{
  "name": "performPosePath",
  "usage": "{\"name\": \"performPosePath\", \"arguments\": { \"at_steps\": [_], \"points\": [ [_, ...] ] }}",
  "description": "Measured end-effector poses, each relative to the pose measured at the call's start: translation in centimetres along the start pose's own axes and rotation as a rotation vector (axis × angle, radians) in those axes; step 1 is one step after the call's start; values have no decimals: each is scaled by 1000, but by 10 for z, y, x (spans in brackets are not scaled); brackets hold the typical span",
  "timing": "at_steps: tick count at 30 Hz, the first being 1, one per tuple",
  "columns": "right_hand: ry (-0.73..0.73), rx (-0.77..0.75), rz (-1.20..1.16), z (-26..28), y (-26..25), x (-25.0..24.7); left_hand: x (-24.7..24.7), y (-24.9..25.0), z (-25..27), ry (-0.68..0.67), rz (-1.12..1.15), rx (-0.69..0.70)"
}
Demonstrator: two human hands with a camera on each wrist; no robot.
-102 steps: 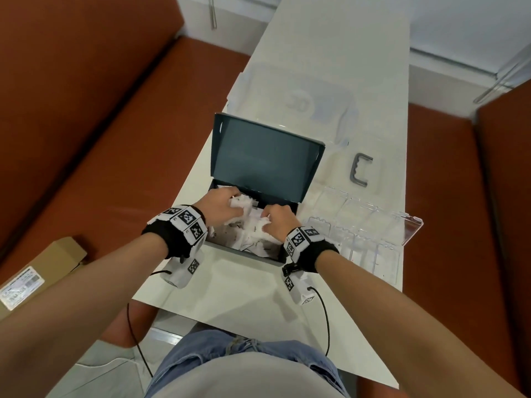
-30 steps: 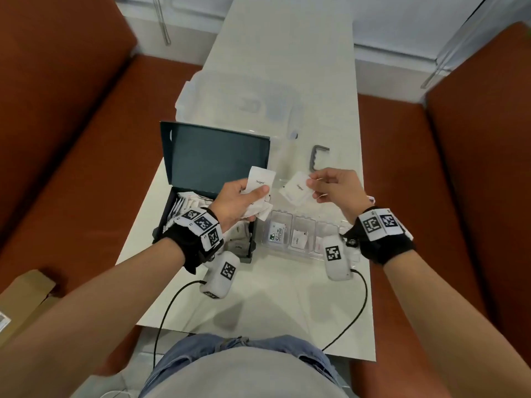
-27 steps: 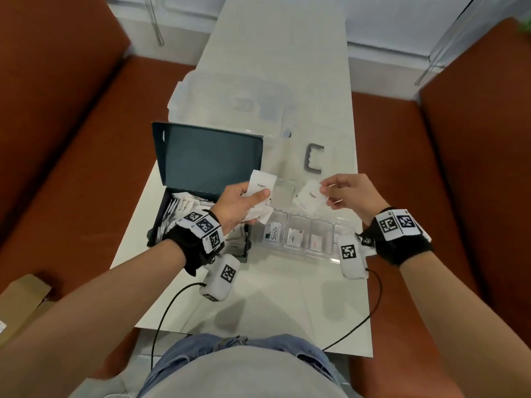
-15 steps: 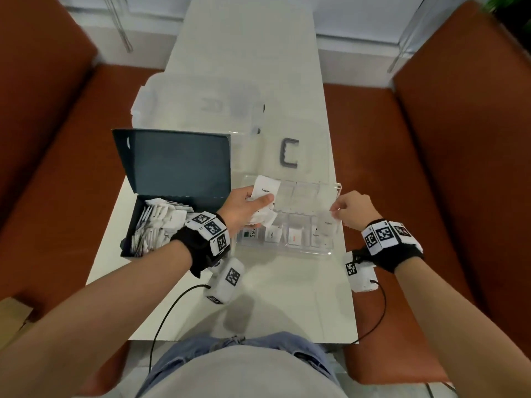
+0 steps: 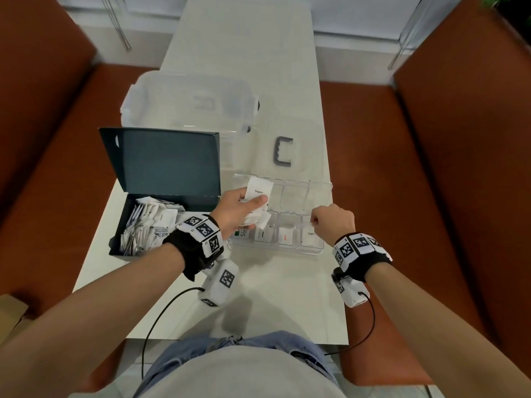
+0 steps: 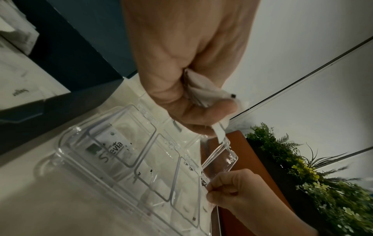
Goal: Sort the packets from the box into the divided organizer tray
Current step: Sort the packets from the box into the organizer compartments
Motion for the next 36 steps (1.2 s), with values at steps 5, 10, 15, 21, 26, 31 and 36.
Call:
{"name": "performPosePath", "arguments": {
  "at_steps": [5, 10, 15, 21, 26, 31, 36],
  "points": [
    [-13, -57, 138, -1, -5, 8, 1, -3, 2, 13, -2, -15],
    [-29, -110, 66, 1, -1, 13, 0, -5, 4, 11, -4, -28],
    [-30, -234, 98, 2, -13, 17, -1, -6, 3, 20, -4, -26],
    [-111, -221, 225, -7, -16, 22, -1, -7, 2, 20, -9, -39],
    [-95, -179, 272, -5, -17, 27, -2, -8, 2, 19, -7, -44],
    [-95, -145, 278, -4, -17, 29, -3, -8, 2, 15, -4, -47],
    [-102, -135, 301, -4, -17, 29, -5, -9, 2, 7, 1, -42]
  ]
}}
Point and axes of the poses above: each hand's wrist, its own z-axis away from the middle knuckle, its own x-axis out of the palm, y = z × x, the point moved 6 cm from there along -z, towards the middle knuckle, and after that the axes turned 10 degrees about -x, right-handed, at the moved point
